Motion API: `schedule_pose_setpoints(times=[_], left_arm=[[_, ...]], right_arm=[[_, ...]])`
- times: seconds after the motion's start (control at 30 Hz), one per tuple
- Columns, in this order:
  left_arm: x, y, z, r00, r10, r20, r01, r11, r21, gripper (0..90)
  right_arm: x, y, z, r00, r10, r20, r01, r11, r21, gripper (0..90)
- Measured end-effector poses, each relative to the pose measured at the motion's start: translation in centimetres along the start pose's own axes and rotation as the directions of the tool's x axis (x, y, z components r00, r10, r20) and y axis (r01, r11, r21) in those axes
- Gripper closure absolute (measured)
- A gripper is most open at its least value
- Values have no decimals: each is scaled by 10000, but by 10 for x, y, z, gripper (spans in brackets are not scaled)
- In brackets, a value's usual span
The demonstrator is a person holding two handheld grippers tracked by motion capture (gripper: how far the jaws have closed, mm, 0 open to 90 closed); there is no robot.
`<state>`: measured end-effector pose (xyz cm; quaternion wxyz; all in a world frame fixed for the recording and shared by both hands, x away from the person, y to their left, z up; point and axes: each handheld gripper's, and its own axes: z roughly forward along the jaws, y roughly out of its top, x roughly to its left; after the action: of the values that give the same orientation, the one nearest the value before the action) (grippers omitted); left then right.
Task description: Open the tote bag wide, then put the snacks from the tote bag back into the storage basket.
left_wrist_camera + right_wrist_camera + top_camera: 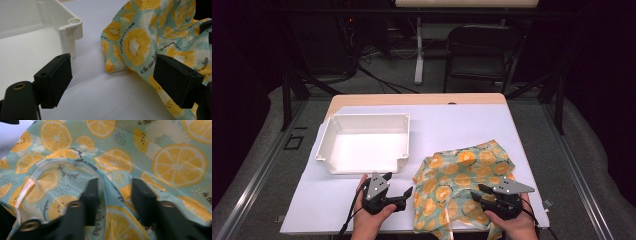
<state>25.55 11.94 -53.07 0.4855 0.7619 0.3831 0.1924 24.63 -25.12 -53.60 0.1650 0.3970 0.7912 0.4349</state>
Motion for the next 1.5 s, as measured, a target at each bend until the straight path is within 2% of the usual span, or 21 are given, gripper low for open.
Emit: schedule_pose_setpoints(times=[0.07,0.13,0.23,0.3,0.5,0.67,0.7,0.73,0.93,1.1,1.17,1.27,1.33,1.5], left_arm=[[-3,1,1,10000,9,62,-9,10000,-21,156],[-5,2,1,9998,41,184,-40,10000,-69,158],[-9,5,0,9995,41,309,-37,9999,-140,159],[-13,8,0,9992,73,403,-64,9998,-210,159],[-25,18,0,9970,234,735,-212,9993,-310,159],[-32,26,4,9964,240,809,-213,9992,-342,160],[-34,28,4,9962,219,846,-189,9992,-357,162],[-36,30,5,9957,235,895,-201,9990,-388,163],[-48,40,10,9922,644,1068,-597,9971,-470,163],[-63,47,22,9845,1017,1431,-993,9948,-237,159],[-67,50,27,9829,1156,1436,-1164,9932,-30,158],[-71,57,35,9858,1124,1251,-1156,9931,193,160],[-74,62,39,9852,1076,1336,-1116,9935,234,161],[-86,70,48,9765,1306,1715,-1339,9910,78,157]], right_arm=[[-3,1,0,9996,252,-108,-251,9997,79,790],[-6,2,-1,9988,468,-124,-469,9989,-92,861],[-7,6,-6,9986,512,-104,-517,9968,-606,900],[-7,10,-11,9990,448,-65,-452,9951,-878,900],[-4,21,-22,9977,682,18,-666,9793,-1914,900],[-5,32,-22,9972,748,23,-719,9659,-2487,900],[-6,36,-22,9977,672,81,-631,9667,-2480,900],[-6,39,-22,9972,748,33,-714,9627,-2609,900],[-5,55,-23,9976,687,42,-644,9531,-2956,900],[-8,72,-22,9962,873,-11,-827,9397,-3318,900],[-8,77,-20,9963,855,-113,-843,9383,-3354,900],[-7,82,-15,9969,773,-175,-786,9370,-3405,900],[-7,85,-13,9970,752,-185,-770,9370,-3408,900],[-2,86,-11,9972,675,-309,-741,9351,-3467,900]])
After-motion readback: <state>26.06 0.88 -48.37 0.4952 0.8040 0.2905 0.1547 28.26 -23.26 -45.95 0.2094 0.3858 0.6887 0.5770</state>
